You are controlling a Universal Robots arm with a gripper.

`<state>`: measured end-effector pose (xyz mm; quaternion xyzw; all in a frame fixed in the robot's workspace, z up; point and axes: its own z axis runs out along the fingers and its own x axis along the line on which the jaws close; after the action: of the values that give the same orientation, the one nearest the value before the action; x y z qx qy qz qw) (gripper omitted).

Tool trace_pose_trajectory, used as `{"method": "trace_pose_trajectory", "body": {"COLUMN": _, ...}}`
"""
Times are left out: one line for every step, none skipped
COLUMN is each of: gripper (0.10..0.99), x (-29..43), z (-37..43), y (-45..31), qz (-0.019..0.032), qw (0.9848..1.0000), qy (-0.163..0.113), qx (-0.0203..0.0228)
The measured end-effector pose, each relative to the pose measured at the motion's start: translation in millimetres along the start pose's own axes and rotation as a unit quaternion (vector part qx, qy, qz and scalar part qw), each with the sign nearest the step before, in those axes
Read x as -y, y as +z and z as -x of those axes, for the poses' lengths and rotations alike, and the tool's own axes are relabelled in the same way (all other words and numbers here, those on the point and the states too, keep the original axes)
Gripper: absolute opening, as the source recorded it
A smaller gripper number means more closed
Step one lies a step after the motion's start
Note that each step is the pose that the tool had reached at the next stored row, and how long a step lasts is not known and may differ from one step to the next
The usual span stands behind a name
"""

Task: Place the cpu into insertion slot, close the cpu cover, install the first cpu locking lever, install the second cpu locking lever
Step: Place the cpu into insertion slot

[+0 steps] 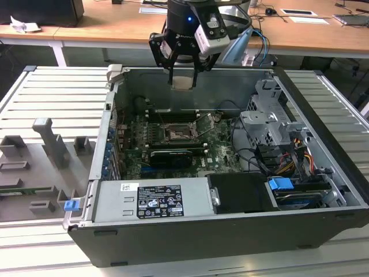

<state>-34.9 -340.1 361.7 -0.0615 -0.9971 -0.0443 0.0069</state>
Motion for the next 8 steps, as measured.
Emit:
{"method": "trace_pose_trajectory", "body": {"gripper": 0.529, "x": 0.0, "z": 0.0, "y": 0.1, "qz": 0.0001, "qw": 1.0, "qy": 0.002, "qx": 0.0002}}
{"method": "trace_pose_trajectory", "body": {"gripper": 0.529, "x": 0.0, "z": 0.0, "y": 0.1, "qz": 0.0001, "qw": 1.0, "qy": 0.004, "qx": 0.0004}}
{"method": "trace_pose_trajectory", "body": {"gripper": 0.529, "x": 0.0, "z": 0.0, "y": 0.2, "qz": 0.0002, "qw": 1.0, "qy": 0.006, "qx": 0.0006}}
{"method": "trace_pose_trajectory", "body": {"gripper": 0.529, "x": 0.0, "z": 0.0, "y": 0.2, "qz": 0.0002, "qw": 1.0, "qy": 0.008, "qx": 0.0007}}
{"method": "trace_pose_trajectory", "body": {"gripper": 0.529, "x": 0.0, "z": 0.0, "y": 0.2, "qz": 0.0002, "qw": 1.0, "qy": 0.009, "qx": 0.0008}}
{"method": "trace_pose_trajectory", "body": {"gripper": 0.529, "x": 0.0, "z": 0.0, "y": 0.3, "qz": 0.0003, "qw": 0.9999, "qy": 0.011, "qx": 0.001}}
{"method": "trace_pose_trajectory", "body": {"gripper": 0.529, "x": 0.0, "z": 0.0, "y": 0.4, "qz": 0.0003, "qw": 0.9999, "qy": 0.013, "qx": 0.0012}}
{"method": "trace_pose_trajectory", "body": {"gripper": 0.529, "x": 0.0, "z": 0.0, "y": 0.4, "qz": 0.0003, "qw": 0.9999, "qy": 0.015, "qx": 0.0013}}
